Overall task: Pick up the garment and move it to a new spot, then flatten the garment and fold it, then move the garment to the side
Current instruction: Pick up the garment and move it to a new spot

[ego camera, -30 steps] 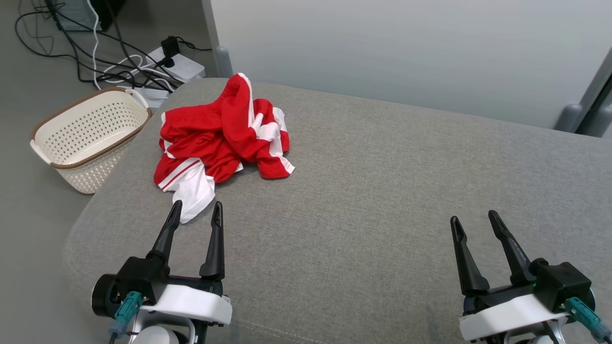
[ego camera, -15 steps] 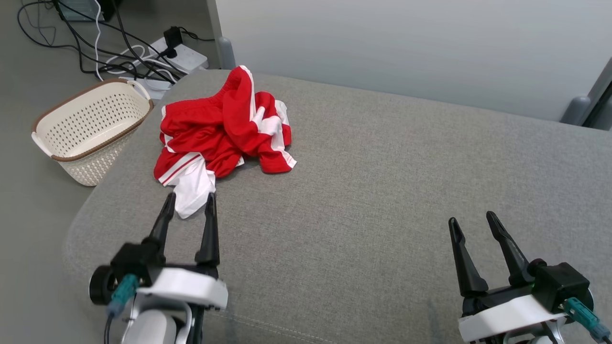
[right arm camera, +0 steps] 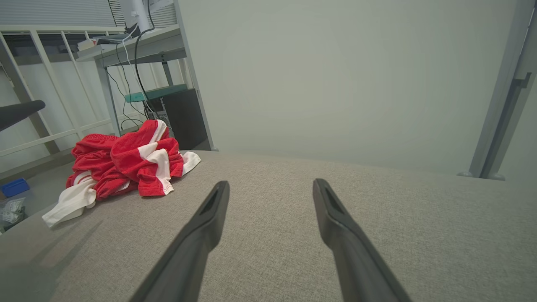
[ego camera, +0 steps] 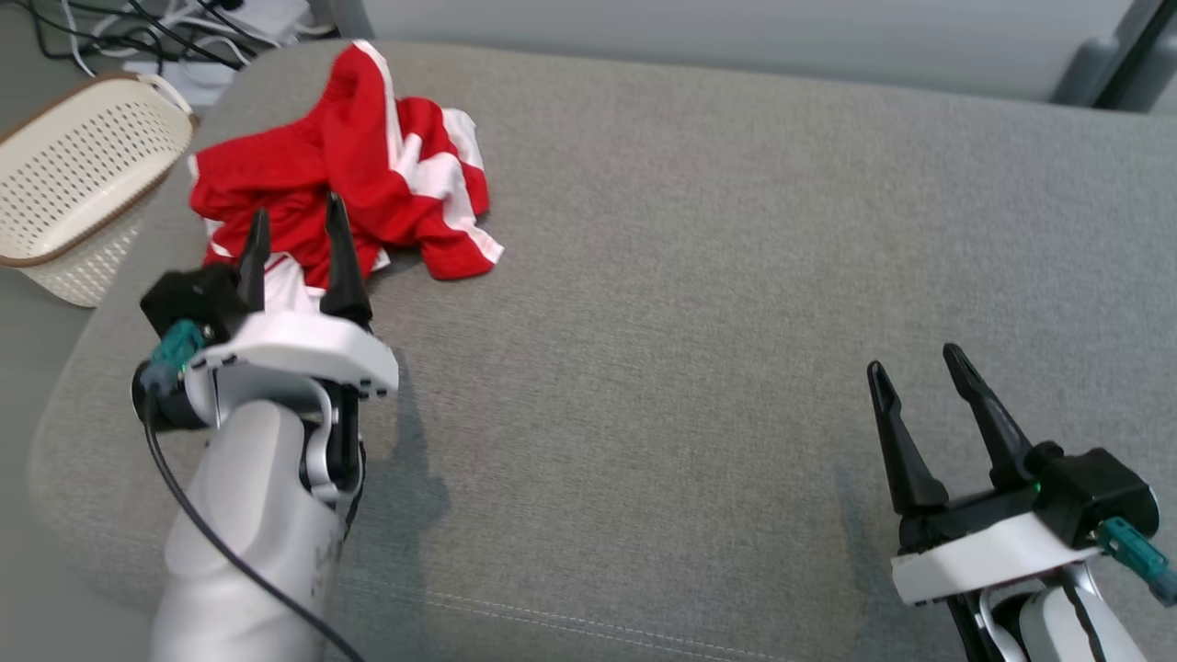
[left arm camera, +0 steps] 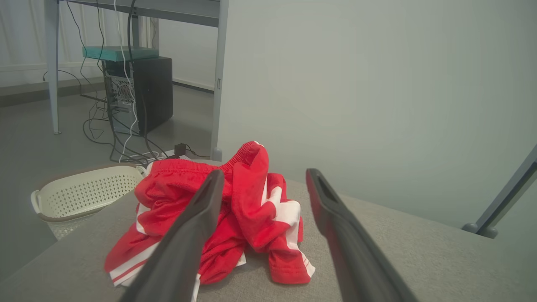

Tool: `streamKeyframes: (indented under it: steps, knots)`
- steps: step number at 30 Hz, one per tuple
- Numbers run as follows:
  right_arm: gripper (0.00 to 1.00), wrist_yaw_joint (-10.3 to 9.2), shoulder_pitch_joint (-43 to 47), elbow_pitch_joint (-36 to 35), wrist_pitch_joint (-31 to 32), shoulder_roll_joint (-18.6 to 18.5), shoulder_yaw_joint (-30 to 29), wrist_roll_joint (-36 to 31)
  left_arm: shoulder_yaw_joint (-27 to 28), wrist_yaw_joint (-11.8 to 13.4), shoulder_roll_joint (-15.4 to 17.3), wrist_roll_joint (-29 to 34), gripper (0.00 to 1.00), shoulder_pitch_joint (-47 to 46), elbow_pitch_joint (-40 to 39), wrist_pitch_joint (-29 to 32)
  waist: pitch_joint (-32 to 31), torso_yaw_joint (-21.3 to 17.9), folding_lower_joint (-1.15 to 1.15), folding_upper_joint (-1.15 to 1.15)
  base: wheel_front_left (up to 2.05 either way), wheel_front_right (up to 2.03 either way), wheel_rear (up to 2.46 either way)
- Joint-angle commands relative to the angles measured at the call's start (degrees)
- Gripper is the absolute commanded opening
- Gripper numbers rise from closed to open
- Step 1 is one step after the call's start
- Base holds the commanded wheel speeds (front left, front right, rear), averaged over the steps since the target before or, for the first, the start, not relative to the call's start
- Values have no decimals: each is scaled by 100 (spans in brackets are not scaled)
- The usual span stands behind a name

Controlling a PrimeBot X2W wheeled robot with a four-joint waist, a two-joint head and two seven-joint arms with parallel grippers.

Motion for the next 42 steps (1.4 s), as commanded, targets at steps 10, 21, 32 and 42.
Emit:
streamKeyframes:
  steps: [10,21,32,42]
  knots:
    - [100,8,-624,-189,-77,-231,275,83,744,269,290,49,100,-1668,1714,-32,932,-598,0,0,0,0,0]
    - [100,8,-867,-196,-77,-315,455,171,1048,353,668,168,100,-2328,2667,-32,1310,-975,0,0,0,0,0]
    - [100,8,-968,-218,-77,-314,525,248,1148,462,850,360,0,-2436,2946,-32,1458,-1139,0,0,0,0,0]
    - [100,8,-990,-157,-77,-259,520,263,1372,253,927,647,0,-2043,1854,-32,1315,-1163,0,0,0,0,0]
